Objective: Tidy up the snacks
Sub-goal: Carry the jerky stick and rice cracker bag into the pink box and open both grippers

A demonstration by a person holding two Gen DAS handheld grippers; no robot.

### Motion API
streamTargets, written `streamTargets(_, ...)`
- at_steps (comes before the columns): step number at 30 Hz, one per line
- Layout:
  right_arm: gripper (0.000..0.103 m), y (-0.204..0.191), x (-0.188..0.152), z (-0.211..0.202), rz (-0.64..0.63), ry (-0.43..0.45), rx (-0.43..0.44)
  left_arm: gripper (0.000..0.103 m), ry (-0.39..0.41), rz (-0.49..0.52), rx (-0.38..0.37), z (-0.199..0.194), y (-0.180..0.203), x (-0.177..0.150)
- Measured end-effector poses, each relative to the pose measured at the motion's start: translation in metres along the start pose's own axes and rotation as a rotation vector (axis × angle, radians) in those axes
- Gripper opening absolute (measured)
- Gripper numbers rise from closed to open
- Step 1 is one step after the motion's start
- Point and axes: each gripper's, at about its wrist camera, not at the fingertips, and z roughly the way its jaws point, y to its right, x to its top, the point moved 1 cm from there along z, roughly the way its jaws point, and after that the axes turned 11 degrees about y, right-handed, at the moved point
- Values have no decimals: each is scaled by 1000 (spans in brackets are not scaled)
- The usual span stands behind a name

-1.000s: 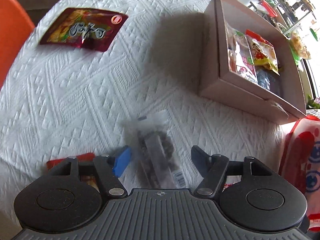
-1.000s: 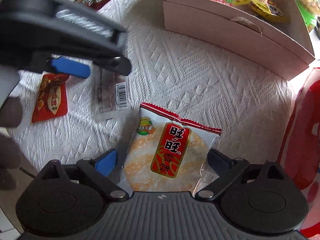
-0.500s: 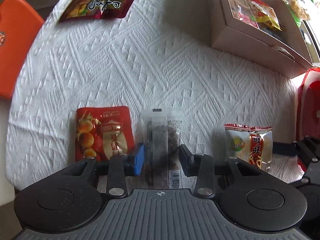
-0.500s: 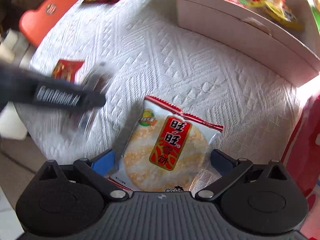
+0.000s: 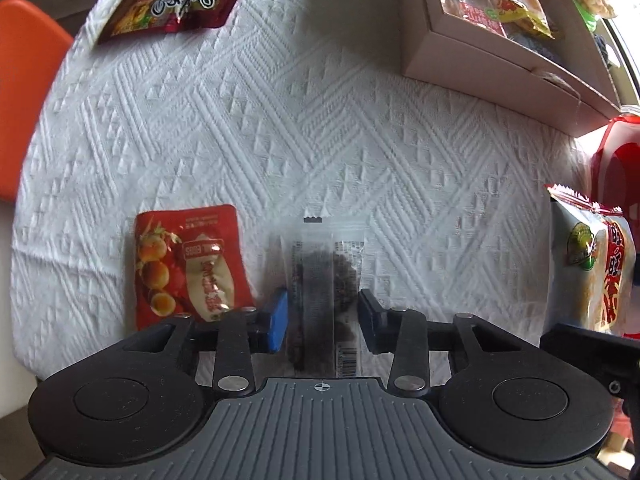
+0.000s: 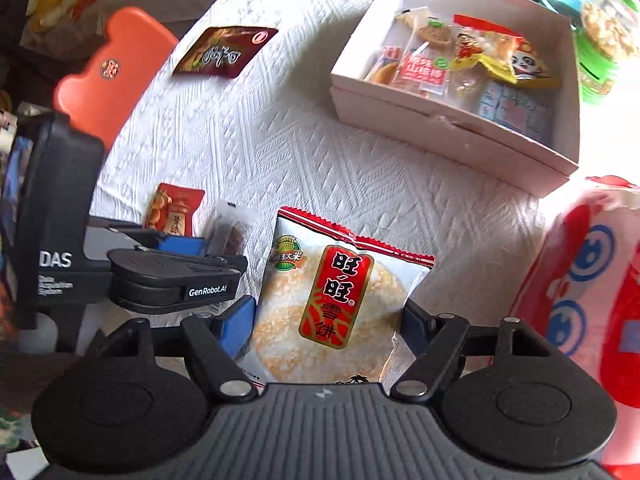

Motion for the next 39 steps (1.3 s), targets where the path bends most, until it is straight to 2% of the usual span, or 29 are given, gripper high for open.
streamTargets(7,76,11,28,-32,17,56,-1,40,6,-26,-111,-21,39,-9)
streamTargets(10,76,20,43,-51,13,101,-13,40,55,-54,-168,-41,59,2)
streamTargets(13,76,33,61,-71,-14,179,-67,40,170,-24,-207,-60,77,42)
streamTargets(16,76,52,82,-88,-20,259,-121,40,292,28,-222,-70,93,99)
streamTargets(18,76,67,98,-98,-4,315,-157,41,407,13,-273,-73,99,130)
streamTargets(19,76,74,106,-102,4,331,-162,45,439,-4,-302,-68,99,142)
streamTargets(20,76,82,113,-105,20,350,-166,48,442,-24,-318,-60,100,153)
streamTargets(22,76,93,125,-105,25,373,-179,46,430,-61,-323,-43,100,164)
streamTargets(27,76,112,142,-95,30,375,-186,46,441,-58,-295,-47,94,144)
streamTargets(30,76,116,149,-80,58,350,-171,46,395,-83,-248,-50,73,120)
streamTargets(36,77,125,172,-37,156,244,-138,46,351,-246,-126,-51,3,68)
streamTargets(39,77,127,172,-27,184,228,-116,46,327,-330,-61,-46,-31,46)
